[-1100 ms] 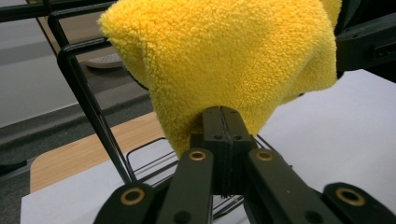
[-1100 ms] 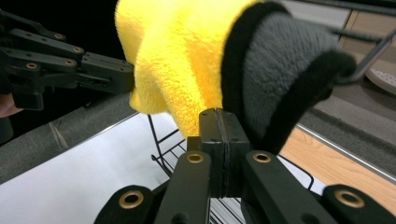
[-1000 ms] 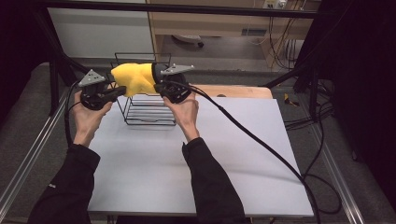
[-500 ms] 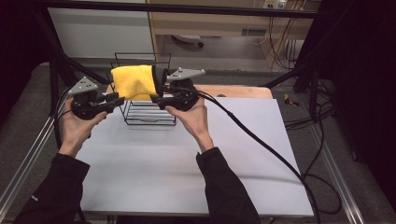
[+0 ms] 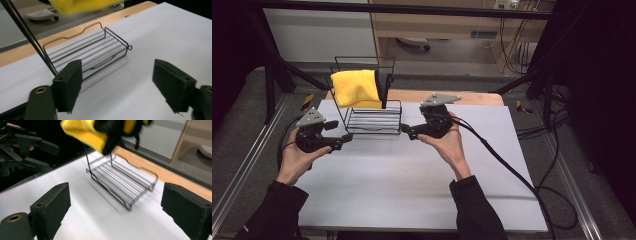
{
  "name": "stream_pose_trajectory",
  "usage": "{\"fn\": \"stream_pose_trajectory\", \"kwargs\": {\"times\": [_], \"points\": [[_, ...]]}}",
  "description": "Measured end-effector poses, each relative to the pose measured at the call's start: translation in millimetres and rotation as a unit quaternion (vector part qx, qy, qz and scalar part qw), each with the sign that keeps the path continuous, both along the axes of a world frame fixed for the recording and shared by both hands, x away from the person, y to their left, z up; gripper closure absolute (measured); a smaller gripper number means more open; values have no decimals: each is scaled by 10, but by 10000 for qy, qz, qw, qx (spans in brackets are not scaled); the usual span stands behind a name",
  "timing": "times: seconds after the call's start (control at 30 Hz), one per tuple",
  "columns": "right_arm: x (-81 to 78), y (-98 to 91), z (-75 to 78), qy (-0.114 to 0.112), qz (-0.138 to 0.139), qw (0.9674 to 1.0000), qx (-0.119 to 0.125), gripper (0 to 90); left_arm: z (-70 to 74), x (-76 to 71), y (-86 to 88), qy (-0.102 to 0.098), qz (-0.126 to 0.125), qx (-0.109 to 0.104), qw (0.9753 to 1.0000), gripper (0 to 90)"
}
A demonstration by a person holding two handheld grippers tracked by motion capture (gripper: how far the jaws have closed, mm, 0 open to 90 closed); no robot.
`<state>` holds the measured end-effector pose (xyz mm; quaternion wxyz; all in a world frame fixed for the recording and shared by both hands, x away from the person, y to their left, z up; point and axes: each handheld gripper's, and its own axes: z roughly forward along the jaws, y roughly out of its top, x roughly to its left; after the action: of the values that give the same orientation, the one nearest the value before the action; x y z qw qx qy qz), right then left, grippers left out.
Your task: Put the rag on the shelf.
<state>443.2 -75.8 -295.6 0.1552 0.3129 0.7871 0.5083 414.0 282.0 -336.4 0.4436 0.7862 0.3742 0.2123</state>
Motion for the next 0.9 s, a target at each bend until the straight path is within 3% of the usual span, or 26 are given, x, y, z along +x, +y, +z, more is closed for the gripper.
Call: {"fn": "stream_pose_trajectory", "kwargs": {"times": [0.23, 0.33, 0.47, 0.67, 0.9], "points": [[-77, -472, -303, 265, -283, 9992, 40, 26, -343, -94, -94, 169, -70, 129, 9997, 81], [-119, -658, -456, 405, -360, 9985, 78, 9, -490, -132, -105, 214, -77, 91, 9997, 70], [-191, -874, -677, 428, -375, 9984, -41, 6, -670, -184, -96, 284, -88, 118, 9995, 64], [-314, -1168, -994, 643, -377, 9970, -218, 6, -841, -265, -72, 333, -219, 103, 9992, 64], [-465, -1498, -1288, 875, -473, 9944, -351, 6, -921, -335, -31, 316, -242, 121, 9991, 60]]}}
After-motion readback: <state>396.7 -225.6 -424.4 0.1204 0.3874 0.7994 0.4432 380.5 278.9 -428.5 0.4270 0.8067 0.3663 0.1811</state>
